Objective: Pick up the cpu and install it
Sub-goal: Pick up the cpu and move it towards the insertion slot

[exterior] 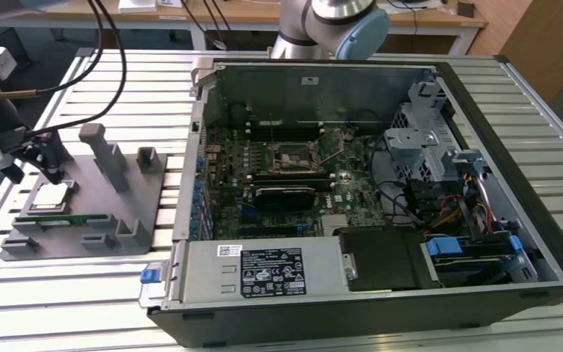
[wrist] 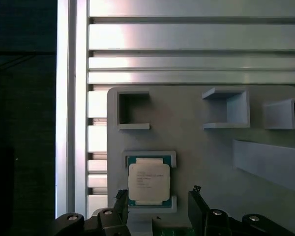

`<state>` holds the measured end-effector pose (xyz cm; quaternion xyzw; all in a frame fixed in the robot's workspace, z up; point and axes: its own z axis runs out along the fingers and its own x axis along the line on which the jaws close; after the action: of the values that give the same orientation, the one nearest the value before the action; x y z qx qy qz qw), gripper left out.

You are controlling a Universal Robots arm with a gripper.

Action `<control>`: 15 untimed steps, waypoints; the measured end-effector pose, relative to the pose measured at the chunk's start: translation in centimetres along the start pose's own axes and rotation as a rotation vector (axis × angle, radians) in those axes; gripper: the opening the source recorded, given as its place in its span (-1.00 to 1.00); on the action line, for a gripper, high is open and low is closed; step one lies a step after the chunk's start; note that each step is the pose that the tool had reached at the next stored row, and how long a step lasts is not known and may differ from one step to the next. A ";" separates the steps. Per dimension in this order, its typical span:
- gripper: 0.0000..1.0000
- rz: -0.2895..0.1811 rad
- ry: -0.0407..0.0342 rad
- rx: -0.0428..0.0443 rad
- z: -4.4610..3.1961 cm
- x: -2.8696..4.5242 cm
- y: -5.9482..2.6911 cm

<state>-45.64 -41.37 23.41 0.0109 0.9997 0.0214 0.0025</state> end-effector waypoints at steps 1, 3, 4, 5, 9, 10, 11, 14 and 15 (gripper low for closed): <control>0.21 0.000 0.0006 0.0000 0.19 0.00 -0.01; 0.21 0.000 0.0022 0.0000 0.55 0.00 -0.02; 0.21 0.000 0.0029 0.0000 0.73 0.01 -0.03; 0.21 -0.002 0.0034 0.0000 0.91 0.03 -0.05; 0.21 -0.017 0.0041 0.0000 1.48 0.18 -0.07; 0.21 -0.020 0.0043 0.0000 1.61 0.21 -0.08; 0.21 -0.023 0.0047 0.0001 1.71 0.25 -0.08; 0.21 -0.032 0.0049 0.0000 1.89 0.28 -0.09; 0.21 -0.032 0.0050 0.0001 1.91 0.29 -0.09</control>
<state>-45.92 -41.38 21.50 -0.0053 0.9998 0.0214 0.0003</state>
